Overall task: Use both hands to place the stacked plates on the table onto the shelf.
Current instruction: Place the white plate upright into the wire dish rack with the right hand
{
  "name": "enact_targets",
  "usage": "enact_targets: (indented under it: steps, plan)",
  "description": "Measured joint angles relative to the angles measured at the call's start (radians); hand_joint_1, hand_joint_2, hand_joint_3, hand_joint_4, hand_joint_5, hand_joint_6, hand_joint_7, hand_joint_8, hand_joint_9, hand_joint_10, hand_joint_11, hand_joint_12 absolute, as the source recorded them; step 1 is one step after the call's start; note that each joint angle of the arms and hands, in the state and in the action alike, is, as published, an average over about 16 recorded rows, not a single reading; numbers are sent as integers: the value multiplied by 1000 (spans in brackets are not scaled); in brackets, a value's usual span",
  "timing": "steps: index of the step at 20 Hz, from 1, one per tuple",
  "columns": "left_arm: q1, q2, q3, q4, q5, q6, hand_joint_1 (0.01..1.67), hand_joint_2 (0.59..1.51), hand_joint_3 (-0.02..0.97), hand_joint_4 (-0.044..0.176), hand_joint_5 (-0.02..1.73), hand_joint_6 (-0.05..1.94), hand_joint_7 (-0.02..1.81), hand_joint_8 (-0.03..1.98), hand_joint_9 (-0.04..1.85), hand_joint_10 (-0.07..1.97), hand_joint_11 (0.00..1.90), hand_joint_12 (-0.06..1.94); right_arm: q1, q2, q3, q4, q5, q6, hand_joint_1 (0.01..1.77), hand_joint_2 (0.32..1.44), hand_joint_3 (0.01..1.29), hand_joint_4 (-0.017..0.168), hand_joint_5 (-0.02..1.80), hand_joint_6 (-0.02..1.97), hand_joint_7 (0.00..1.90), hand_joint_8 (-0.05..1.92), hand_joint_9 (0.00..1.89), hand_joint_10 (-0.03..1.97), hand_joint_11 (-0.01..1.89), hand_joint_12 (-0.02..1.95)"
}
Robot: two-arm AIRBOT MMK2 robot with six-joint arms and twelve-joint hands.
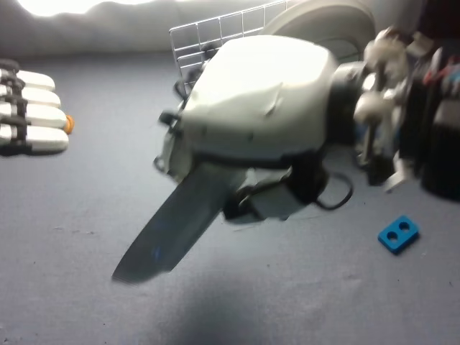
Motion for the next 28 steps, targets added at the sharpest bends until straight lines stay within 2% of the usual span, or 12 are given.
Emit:
enact_targets:
  steps: [3, 7, 14, 18, 22, 28]
  plan:
    - [-3, 1, 2, 14, -9, -1, 19, 1011, 12, -3, 22, -7, 19, 3, 17, 20, 16, 11, 48, 35, 7, -126, -22, 207, 1211, 940, 11, 28, 1056, 835, 1156, 677, 1329, 17, 884, 1062]
    - [-7, 1, 4, 36, -20, -3, 19, 1012, 12, -3, 22, -7, 19, 3, 17, 20, 16, 10, 105, 67, 35, -371, -18, 549, 1212, 940, 12, 28, 1061, 821, 1167, 676, 1334, 17, 889, 1062]
    - [-17, 1, 8, 55, -31, -8, 19, 1012, 12, -3, 21, -7, 19, 3, 18, 20, 16, 10, 180, 101, 105, -864, 48, 1163, 1213, 939, 12, 28, 1070, 788, 1184, 655, 1355, 17, 900, 1062]
    - [-20, 1, 14, 66, -33, -12, 19, 1012, 12, -3, 20, -6, 19, 3, 18, 19, 17, 10, 220, 109, 153, -1084, 73, 1456, 1213, 939, 13, 28, 1069, 786, 1176, 672, 1358, 16, 890, 1073]
    - [-22, 1, 19, 73, -29, -14, 19, 1013, 12, -3, 18, -6, 19, 3, 18, 19, 17, 10, 247, 114, 198, -1223, 81, 1645, 1214, 938, 12, 28, 1065, 793, 1165, 687, 1356, 16, 875, 1083]
    - [-21, 1, 28, 87, -9, -16, 18, 1013, 13, -3, 15, -6, 19, 3, 18, 20, 17, 11, 265, 111, 264, -1347, 93, 1809, 1217, 938, 13, 28, 1063, 798, 1168, 680, 1350, 16, 857, 1091]
